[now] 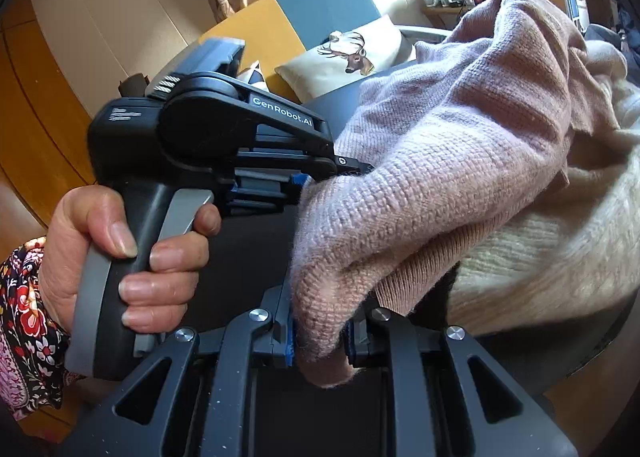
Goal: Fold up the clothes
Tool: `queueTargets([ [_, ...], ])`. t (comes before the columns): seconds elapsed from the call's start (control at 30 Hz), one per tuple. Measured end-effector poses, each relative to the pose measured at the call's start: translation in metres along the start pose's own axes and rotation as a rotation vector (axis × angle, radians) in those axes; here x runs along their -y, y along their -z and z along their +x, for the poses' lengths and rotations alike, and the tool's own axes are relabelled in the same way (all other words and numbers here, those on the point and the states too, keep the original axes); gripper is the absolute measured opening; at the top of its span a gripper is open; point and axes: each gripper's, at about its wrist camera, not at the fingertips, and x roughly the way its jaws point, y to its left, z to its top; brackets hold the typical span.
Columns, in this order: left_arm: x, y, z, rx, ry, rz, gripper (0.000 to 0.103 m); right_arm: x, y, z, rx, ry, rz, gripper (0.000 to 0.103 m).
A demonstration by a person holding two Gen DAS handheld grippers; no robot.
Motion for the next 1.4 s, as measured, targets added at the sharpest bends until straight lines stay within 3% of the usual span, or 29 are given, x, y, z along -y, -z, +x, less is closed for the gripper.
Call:
queueTargets([
  [0.2,0.019,0.0,-0.036,0.137,-0.044,0.09,0.009,-0.02,-0.01,-0.005,0.044,-0.036,-0.022,0.019],
  [0.5,0.023,0.007,-0.148,0.356,-0.105,0.15,0.009,-0.075,-0.025,-0.009,0.098,-0.143,-0.106,0.019],
  [0.73,-0.034,0.043,-0.23,0.447,-0.189,0.119,0.009,-0.137,-0.02,0.011,0.05,-0.284,-0.198,0.019],
  [1.0,-0.116,0.099,-0.285,0.523,-0.293,-0.021,0.009,-0.206,0.018,0.046,-0.079,-0.39,-0.325,0.02],
  [1.2,-0.174,0.138,-0.307,0.547,-0.305,-0.159,0.009,-0.241,0.052,0.062,-0.182,-0.419,-0.384,0.036],
  [1.4,-0.223,0.176,-0.318,0.567,-0.304,-0.271,0.009,-0.233,0.069,0.059,-0.242,-0.405,-0.384,0.055],
])
